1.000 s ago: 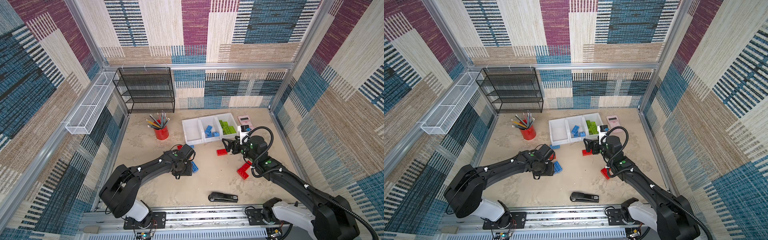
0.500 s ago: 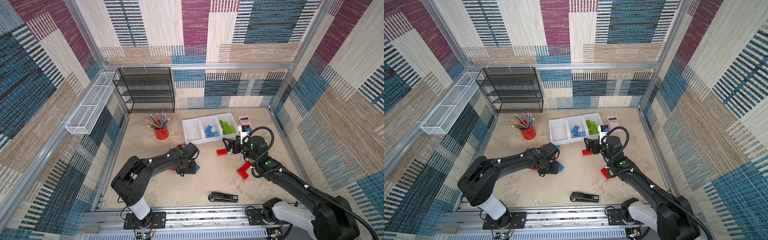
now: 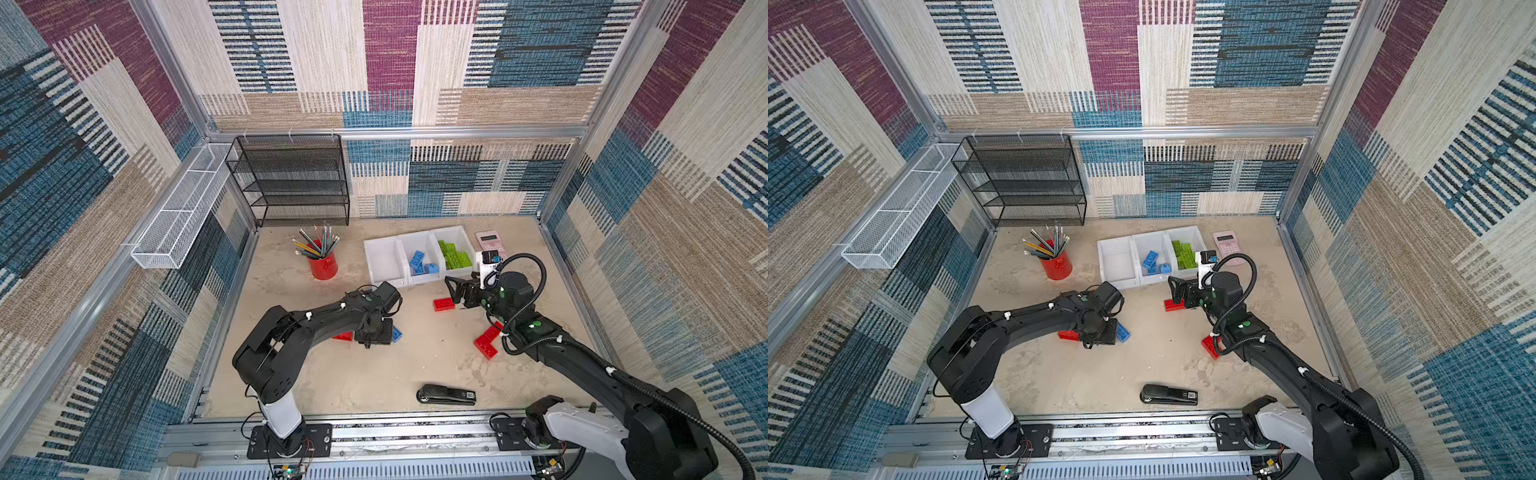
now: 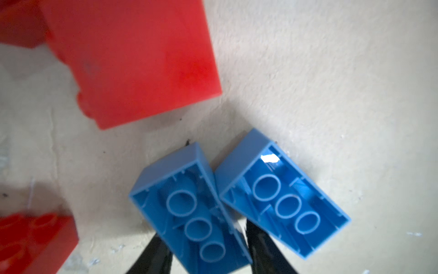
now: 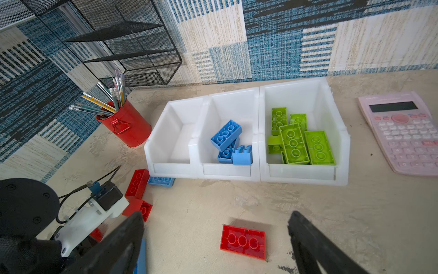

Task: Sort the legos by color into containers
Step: 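Lower the left gripper onto one of the paired blue bricks and close, then lift the blue brick with the left gripper and carry it over the middle compartment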

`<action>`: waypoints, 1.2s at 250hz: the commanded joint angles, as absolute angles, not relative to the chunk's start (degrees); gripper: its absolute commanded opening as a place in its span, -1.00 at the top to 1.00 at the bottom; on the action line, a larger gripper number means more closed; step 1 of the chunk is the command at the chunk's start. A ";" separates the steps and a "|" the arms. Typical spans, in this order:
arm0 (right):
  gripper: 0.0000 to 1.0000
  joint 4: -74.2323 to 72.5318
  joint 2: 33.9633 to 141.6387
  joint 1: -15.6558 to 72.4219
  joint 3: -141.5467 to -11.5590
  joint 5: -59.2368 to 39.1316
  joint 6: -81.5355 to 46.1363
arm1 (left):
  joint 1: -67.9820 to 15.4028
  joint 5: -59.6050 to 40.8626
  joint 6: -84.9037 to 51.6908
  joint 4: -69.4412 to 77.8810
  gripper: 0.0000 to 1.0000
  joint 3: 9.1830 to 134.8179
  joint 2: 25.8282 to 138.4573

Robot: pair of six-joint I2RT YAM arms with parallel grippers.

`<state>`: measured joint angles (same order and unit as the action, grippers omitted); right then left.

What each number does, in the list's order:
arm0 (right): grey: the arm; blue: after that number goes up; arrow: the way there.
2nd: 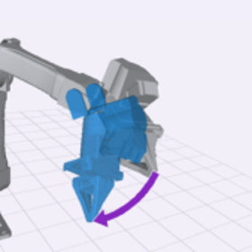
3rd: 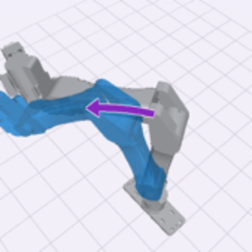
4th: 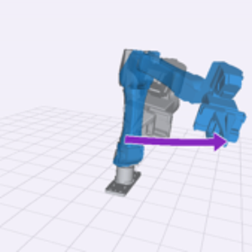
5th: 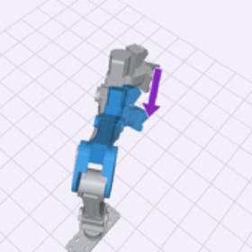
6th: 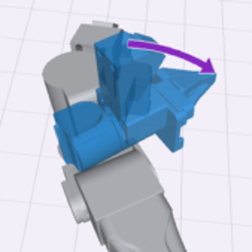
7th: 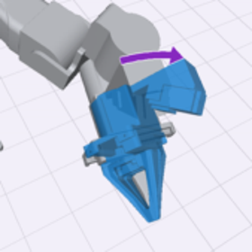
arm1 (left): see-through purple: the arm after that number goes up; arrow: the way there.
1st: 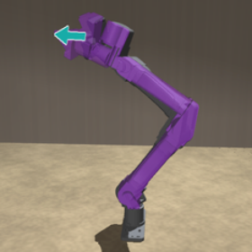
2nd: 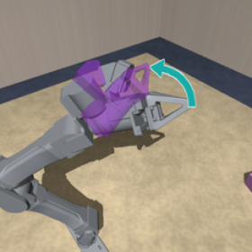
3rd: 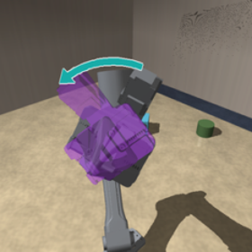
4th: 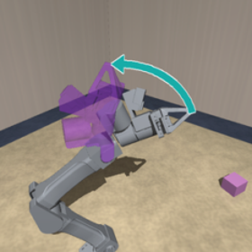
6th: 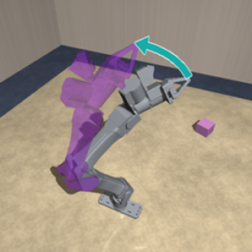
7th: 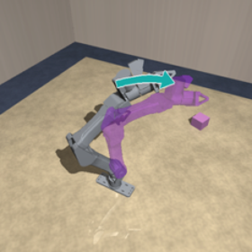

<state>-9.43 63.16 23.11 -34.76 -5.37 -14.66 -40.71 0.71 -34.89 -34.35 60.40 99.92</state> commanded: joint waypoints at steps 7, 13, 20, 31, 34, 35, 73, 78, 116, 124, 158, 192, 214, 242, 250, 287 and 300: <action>-0.92 -11.80 63.24 23.12 -34.41 -4.90 -14.24 | -40.60 3.24 -32.43 -36.98 0.13 62.46 101.20; -0.92 -11.78 63.19 23.11 -34.51 -4.92 -14.23 | -40.62 3.34 -32.28 -37.30 0.19 62.70 101.18; -0.92 -11.78 63.19 23.12 -34.45 -4.92 -14.19 | -40.60 3.48 -32.04 -37.43 0.27 62.92 101.10; -0.92 -11.78 63.15 23.12 -34.48 -4.92 -14.22 | -40.60 3.54 -31.82 -37.51 0.36 63.02 100.82; -0.92 -11.78 63.11 23.12 -34.50 -4.92 -14.19 | -40.58 3.54 -31.86 -37.46 0.37 63.02 100.67; -0.92 -11.78 63.11 23.12 -34.52 -4.92 -14.21 | -40.55 3.53 -31.79 -37.50 0.38 63.02 100.61; -0.92 -12.04 62.76 23.11 -34.24 -5.01 -14.19 | -40.61 4.54 -30.83 -38.98 0.49 63.95 98.43; -0.92 -12.04 62.68 23.07 -34.22 -5.13 -14.16 | -40.65 4.76 -30.65 -39.30 0.50 64.17 98.00; -0.92 -12.37 61.94 23.11 -33.93 -5.17 -14.39 | -40.61 5.89 -28.95 -41.49 0.52 66.36 94.44; -0.92 -12.44 61.89 23.11 -33.81 -5.23 -14.39 | -40.59 5.93 -28.46 -41.75 0.52 67.10 93.85; -0.93 -12.74 61.35 23.07 -33.61 -5.45 -14.58 | -40.61 5.47 -25.57 -42.90 0.53 71.46 93.37; -0.93 -13.07 61.26 23.12 -33.40 -5.74 -14.73 | -40.52 5.09 -22.89 -44.35 0.53 78.65 96.26; -0.92 -13.16 61.18 23.12 -33.30 -5.83 -14.76 | -40.51 4.00 -21.43 -44.61 0.53 83.89 99.01; -0.93 -13.74 60.72 23.12 -32.86 -6.41 -14.82 | -40.30 4.11 -20.16 -44.87 0.53 90.23 103.28; -0.93 -13.93 60.57 23.11 -32.75 -6.50 -14.84 | -40.25 3.96 -19.83 -45.04 0.53 92.22 104.67; -0.93 -14.57 60.34 23.10 -32.33 -6.77 -15.06 | -39.51 2.38 -18.68 -45.58 0.54 101.40 111.14; -0.92 -14.99 60.37 23.09 -32.02 -7.06 -15.20 | -39.29 1.74 -18.33 -45.31 0.54 104.29 113.40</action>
<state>-11.90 60.60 23.14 -32.38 -6.04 -14.70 -39.77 3.99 -21.02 -44.91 98.89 109.82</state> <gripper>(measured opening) 0.962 0.348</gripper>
